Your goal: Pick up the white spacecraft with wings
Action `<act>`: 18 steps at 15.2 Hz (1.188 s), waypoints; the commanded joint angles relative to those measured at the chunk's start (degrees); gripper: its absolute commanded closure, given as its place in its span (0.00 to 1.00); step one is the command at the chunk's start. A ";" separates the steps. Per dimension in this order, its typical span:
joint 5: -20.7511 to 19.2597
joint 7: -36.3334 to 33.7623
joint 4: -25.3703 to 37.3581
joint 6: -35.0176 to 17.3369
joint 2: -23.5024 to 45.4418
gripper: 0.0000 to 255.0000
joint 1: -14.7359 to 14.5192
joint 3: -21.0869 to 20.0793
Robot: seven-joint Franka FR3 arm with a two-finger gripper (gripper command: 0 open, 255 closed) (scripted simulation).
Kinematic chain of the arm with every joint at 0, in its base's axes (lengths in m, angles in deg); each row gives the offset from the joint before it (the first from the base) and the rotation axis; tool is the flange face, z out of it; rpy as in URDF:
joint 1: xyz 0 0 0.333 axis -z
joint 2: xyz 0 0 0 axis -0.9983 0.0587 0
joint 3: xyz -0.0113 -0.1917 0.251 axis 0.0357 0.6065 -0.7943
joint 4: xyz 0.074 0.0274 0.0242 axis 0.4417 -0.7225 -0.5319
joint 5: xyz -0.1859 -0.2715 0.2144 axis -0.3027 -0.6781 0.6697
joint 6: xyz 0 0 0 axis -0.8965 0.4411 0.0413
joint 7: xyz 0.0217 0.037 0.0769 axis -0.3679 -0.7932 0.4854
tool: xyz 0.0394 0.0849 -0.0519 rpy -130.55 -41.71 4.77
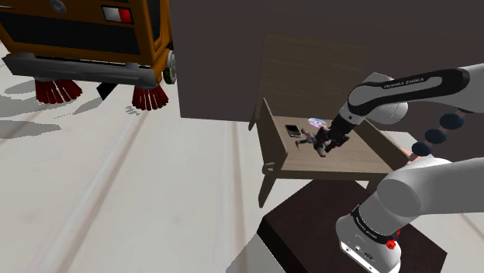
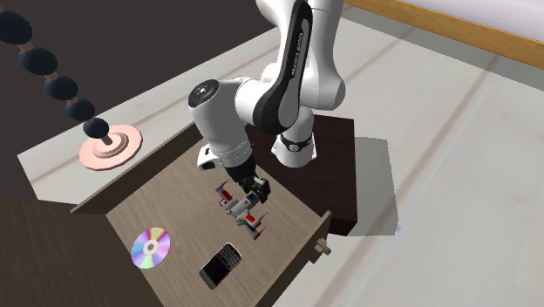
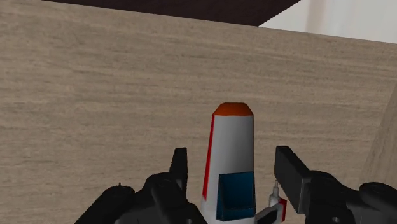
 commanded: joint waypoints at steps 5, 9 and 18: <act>0.07 0.04 -0.09 -0.25 0.13 1.00 -0.07 0.01; 0.02 0.18 -0.04 -0.27 0.24 1.00 -0.01 0.13; -1.46 -2.91 3.65 9.37 -5.96 1.00 1.51 -1.73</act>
